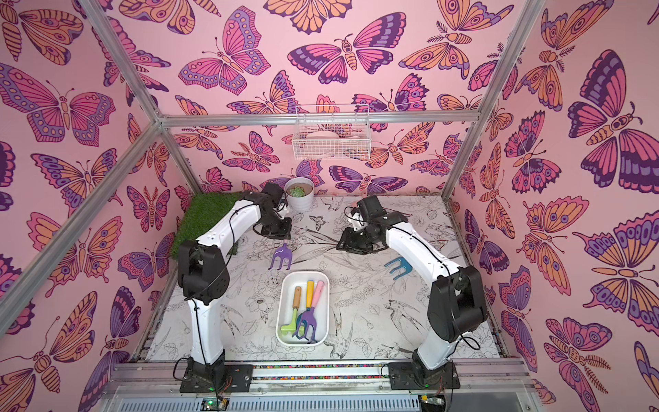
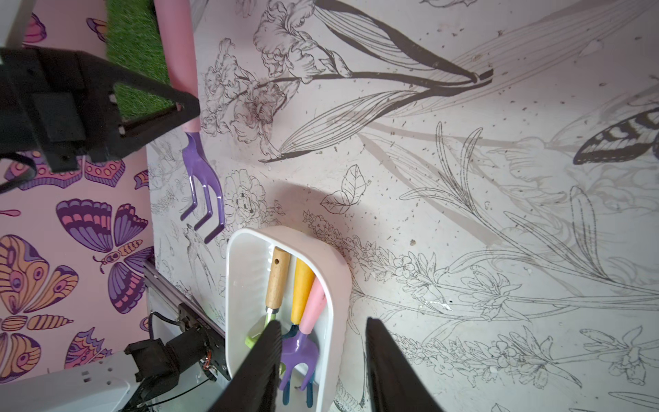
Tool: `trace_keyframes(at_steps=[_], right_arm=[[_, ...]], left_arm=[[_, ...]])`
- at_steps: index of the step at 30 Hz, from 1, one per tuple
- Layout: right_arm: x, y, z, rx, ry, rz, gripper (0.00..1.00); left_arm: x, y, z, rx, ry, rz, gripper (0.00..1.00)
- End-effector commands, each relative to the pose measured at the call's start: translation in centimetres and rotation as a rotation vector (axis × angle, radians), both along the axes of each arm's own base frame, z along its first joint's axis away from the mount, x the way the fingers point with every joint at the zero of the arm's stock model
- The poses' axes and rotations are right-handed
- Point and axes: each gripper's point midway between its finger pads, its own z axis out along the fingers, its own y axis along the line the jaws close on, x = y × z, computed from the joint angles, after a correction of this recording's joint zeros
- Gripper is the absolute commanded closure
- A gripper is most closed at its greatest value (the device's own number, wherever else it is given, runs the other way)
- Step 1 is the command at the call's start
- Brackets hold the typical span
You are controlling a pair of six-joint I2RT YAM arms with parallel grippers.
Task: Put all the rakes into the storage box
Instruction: Pick up the rake at the center of the board.
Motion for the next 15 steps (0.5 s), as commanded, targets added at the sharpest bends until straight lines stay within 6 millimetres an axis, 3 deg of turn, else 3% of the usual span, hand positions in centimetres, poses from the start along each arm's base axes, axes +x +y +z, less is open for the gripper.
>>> trace_keyframes(at_steps=[1,9,15], right_arm=[[0.3,1.2,2.6,0.096,-0.024,-0.019,0.57],[-0.7,5.0,5.4,0.222,-0.032,0.026,0.56],[-2.7,7.8,6.0,0.258,-0.029,0.090,0.55]], left_arm=[[-1.9,-0.7,2.2,-0.093,0.048,0.067,1.00],[-4.1,-3.5,5.4,-0.186,0.059,0.120,1.00],[-5.4,-6.1,7.2,-0.249,0.057,0.123,1.00]])
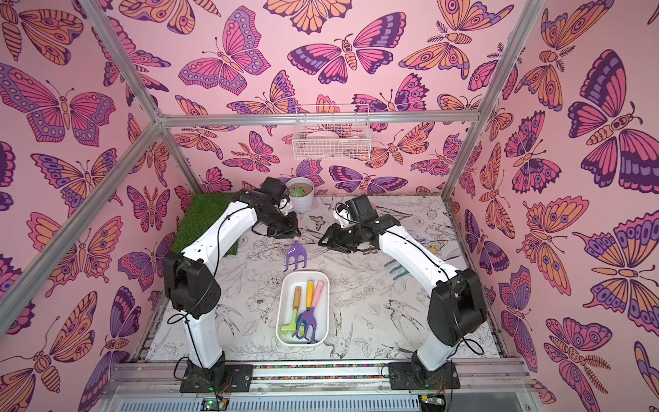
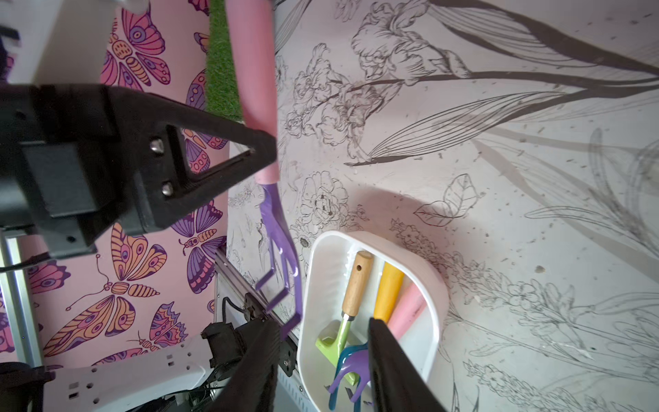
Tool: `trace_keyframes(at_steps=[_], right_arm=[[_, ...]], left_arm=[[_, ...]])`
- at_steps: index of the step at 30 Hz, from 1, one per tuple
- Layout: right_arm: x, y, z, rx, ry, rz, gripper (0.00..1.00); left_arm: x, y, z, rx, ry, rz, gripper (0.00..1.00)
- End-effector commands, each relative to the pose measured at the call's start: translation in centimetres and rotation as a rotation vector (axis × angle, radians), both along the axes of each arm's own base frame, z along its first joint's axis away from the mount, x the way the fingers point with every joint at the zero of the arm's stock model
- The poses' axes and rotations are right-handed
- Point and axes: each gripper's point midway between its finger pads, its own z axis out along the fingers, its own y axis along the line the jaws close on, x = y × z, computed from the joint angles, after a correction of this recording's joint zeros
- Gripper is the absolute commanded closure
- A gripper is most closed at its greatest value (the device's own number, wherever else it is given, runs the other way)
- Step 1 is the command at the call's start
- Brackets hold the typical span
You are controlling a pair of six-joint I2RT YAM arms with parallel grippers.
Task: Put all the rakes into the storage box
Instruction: Pick up the rake at the center of the board.
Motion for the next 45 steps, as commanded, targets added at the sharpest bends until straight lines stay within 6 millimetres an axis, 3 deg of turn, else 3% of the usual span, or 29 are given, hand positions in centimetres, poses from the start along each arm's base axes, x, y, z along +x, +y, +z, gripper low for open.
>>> trace_keyframes(at_steps=[1,11,16,24,25,26,29,31,36,45], right_arm=[[-0.9,1.7,2.6,0.065,-0.034,0.033,0.55],[-2.6,1.5,1.1,0.034,-0.018,0.044,0.59],[-3.1,1.6,1.0,0.042,-0.013,0.052,0.66],[-3.5,1.6,0.9,0.065,-0.002,0.050,0.89],[-3.8,1.4,2.0,0.089,-0.019,0.049,0.93],[-3.9,1.5,2.1,0.097,-0.017,0.049,0.96],[-4.2,1.4,1.9,0.113,-0.004,0.042,1.00],[-4.5,1.2,1.9,0.120,-0.001,0.035,1.00],[-5.6,0.2,1.4,0.121,0.007,0.020,1.00],[-9.6,-1.9,-1.9,0.060,0.063,0.026,1.00]], left_arm=[[-1.5,-1.2,2.0,-0.063,0.013,0.024,1.00],[-2.6,-3.0,3.7,-0.115,0.002,0.019,1.00],[-3.2,-3.8,4.1,-0.125,-0.001,0.009,1.00],[-3.9,-4.6,4.1,-0.121,-0.005,-0.001,1.00],[-3.9,-4.6,4.2,-0.123,-0.006,0.001,1.00],[-4.0,-4.6,4.4,-0.125,-0.009,0.001,0.93],[-4.1,-4.3,4.7,-0.116,-0.025,0.019,0.58],[-4.2,-3.8,5.0,-0.105,-0.041,0.036,0.49],[-4.7,-1.9,5.7,-0.061,-0.089,0.081,0.43],[-7.1,1.5,5.7,-0.007,-0.127,0.131,0.45]])
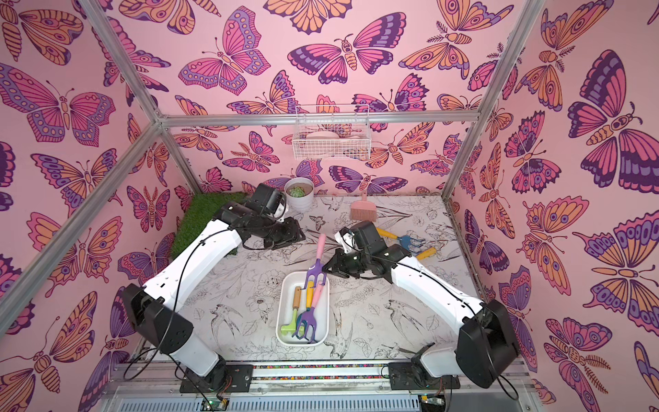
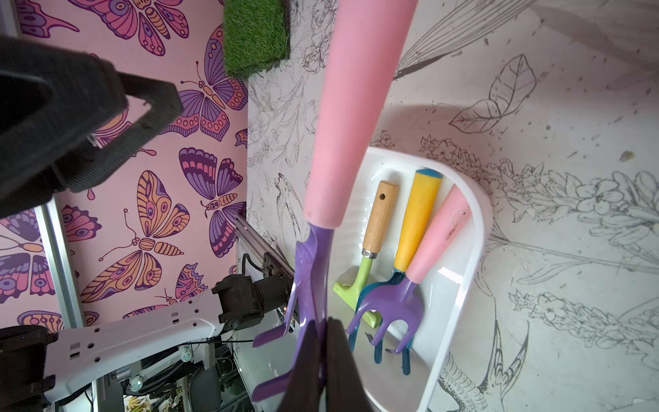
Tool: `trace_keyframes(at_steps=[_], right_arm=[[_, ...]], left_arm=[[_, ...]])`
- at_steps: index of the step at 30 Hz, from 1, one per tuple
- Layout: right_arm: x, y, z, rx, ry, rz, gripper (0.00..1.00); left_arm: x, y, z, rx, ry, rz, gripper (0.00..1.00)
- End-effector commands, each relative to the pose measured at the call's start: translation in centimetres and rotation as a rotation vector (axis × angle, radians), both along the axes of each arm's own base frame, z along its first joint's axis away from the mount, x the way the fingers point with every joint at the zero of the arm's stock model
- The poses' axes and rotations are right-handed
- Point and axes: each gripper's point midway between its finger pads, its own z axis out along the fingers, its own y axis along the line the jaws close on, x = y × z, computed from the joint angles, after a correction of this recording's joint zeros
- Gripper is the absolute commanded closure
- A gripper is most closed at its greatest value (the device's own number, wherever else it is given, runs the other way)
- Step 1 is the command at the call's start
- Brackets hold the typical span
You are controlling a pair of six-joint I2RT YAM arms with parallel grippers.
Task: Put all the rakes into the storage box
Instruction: Place the rake in the storage box.
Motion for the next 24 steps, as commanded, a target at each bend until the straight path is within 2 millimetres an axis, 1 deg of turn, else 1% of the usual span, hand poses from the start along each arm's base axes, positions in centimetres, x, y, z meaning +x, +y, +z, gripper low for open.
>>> trace_keyframes(at_steps=[1,6,10,16,20,24], right_arm=[[-1.8,-0.2,-0.6,-0.024,-0.003,0.019,1.00],[-4.4,-1.1,-2.9,-0.161,-0.007,0.049,1.00],[-5.8,-2.1,-4.2,-0.316,-0.015,0.050,1.00],[-7.0,-2.9,-5.1,-0.513,-0.002,0.047,1.00],[-7.5,-2.3,-5.4,-0.545,-0.008,0.039,1.00],[-7.5,-2.2,-6.4,-0.607,-0.002,0.026,1.00]], left_arm=[[-0.8,1.7,-0.3,0.036,-0.018,0.038,0.45],[-2.4,2.7,-1.1,0.034,-0.001,0.056,0.46],[-3.4,3.4,-1.3,0.029,-0.001,0.069,0.47],[-4.4,4.1,-0.9,0.021,-0.016,0.083,0.47],[-4.8,4.2,-0.8,0.016,-0.017,0.082,0.47],[-5.2,4.4,-0.9,0.012,-0.019,0.080,0.48]])
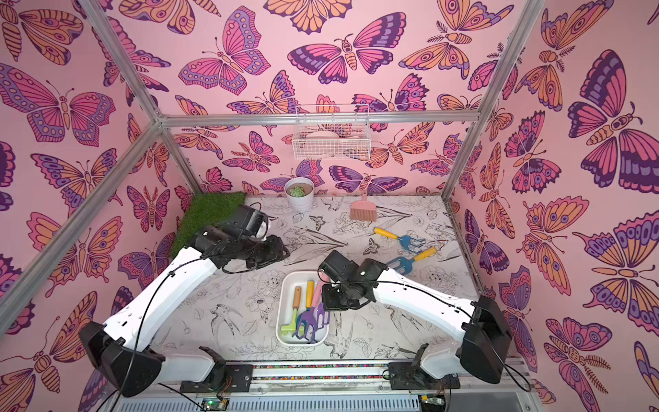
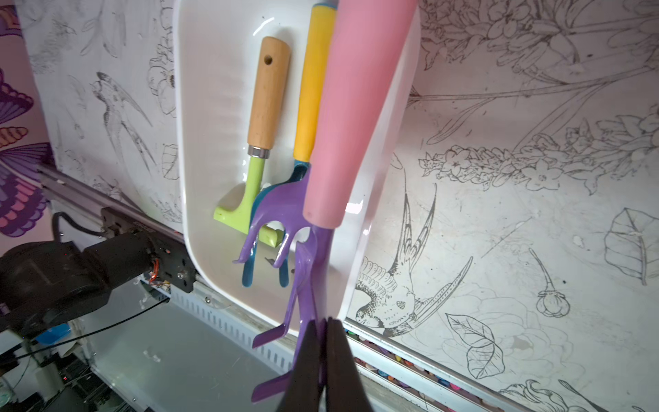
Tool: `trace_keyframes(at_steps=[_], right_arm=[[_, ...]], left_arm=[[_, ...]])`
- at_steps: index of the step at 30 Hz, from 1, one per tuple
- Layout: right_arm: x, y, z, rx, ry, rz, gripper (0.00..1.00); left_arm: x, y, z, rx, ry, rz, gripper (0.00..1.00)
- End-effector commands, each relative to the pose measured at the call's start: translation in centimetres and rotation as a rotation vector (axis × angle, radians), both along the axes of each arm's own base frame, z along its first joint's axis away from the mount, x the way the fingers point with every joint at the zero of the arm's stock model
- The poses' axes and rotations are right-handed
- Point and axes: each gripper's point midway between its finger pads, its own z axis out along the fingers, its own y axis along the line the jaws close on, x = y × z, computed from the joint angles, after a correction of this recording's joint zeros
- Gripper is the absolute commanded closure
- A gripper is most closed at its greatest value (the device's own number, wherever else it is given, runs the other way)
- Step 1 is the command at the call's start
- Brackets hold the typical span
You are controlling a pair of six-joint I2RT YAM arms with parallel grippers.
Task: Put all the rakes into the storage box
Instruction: Place the rake in the storage box.
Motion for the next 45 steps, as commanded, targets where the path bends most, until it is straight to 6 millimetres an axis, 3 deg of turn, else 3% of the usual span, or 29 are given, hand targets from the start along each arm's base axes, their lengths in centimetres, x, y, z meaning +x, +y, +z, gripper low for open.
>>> trace_keyframes(at_steps=[1,10,11,15,21,29,31,36,45], right_arm=[[0.4,-0.7,-0.6,-0.096,-0.021,-0.045,1.00],[1.0,0.6,-1.8,-0.208,-0.016,-0.027,1.00],[1.1,0.8,-1.9,-0.221,-0.011,-0.025,1.00],[0.8,0.8,-2.6,-0.281,0.020,-0.017,0.84],[0.4,1.5,-2.8,-0.306,0.045,0.008,0.74],[-0.5,6.4,-1.2,-0.117,0.079,0.135,0.81],[-0.3,6.7,-0.9,-0.112,0.071,0.139,0.82],[1.0,5.8,1.1,-0.124,-0.025,0.155,0.79],[4.7,1.6,5.5,-0.171,-0.255,0.107,0.72]], left_arm=[[-0.4,0.5,-0.2,0.005,-0.006,0.015,0.48],[-1.3,1.1,-0.6,0.005,-0.005,0.028,0.48],[-1.7,1.3,0.2,-0.012,-0.030,0.031,0.48],[-2.2,1.7,0.1,-0.017,-0.040,0.041,0.48],[-2.4,2.1,0.3,-0.024,-0.056,0.059,0.48],[-2.3,2.1,0.3,-0.028,-0.058,0.067,0.47],[-2.3,2.1,0.4,-0.028,-0.061,0.067,0.47],[-2.2,2.2,0.5,-0.026,-0.065,0.071,0.47],[-2.0,1.8,0.2,-0.022,-0.051,0.052,0.47]])
